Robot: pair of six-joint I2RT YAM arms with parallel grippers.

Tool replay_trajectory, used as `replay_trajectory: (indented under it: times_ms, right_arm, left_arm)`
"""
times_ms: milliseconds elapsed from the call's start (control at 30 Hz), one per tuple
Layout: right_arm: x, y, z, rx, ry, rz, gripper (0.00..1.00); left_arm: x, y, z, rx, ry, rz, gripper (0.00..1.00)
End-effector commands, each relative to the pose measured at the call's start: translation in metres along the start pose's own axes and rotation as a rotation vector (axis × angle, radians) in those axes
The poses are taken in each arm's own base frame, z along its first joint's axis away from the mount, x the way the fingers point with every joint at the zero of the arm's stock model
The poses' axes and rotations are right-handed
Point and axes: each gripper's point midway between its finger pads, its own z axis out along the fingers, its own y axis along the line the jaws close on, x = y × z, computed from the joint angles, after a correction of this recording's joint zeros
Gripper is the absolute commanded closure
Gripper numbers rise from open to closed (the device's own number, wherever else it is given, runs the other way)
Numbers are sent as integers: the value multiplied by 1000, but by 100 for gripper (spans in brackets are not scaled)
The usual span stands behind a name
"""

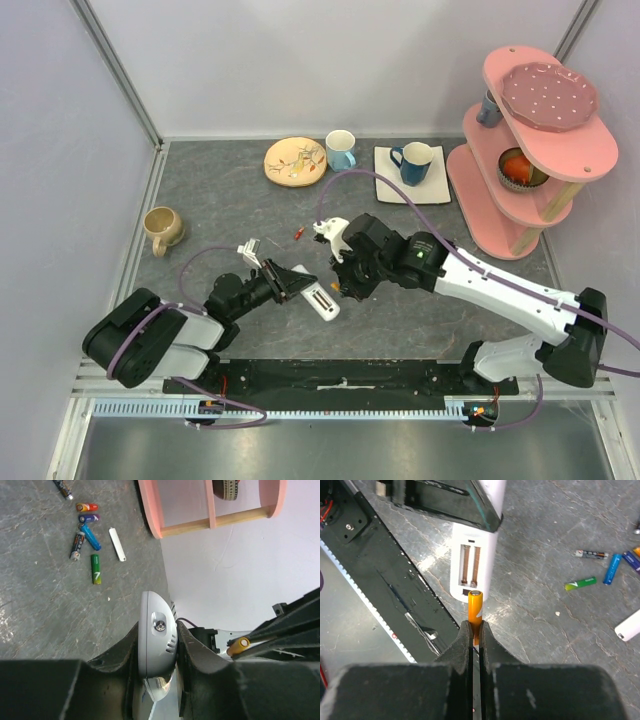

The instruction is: Load the batteries into the remote control

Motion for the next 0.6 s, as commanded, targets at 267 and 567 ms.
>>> replay_trajectory:
  times_ms: [267, 567]
  right_arm:
    - [2, 27, 17, -79, 113, -41, 100]
    - [4, 29, 30, -67, 129, -26, 100]
  left_arm:
    - [-13, -87, -7, 364, -48, 118, 98]
    - [-13, -97, -10, 400, -51, 171, 98]
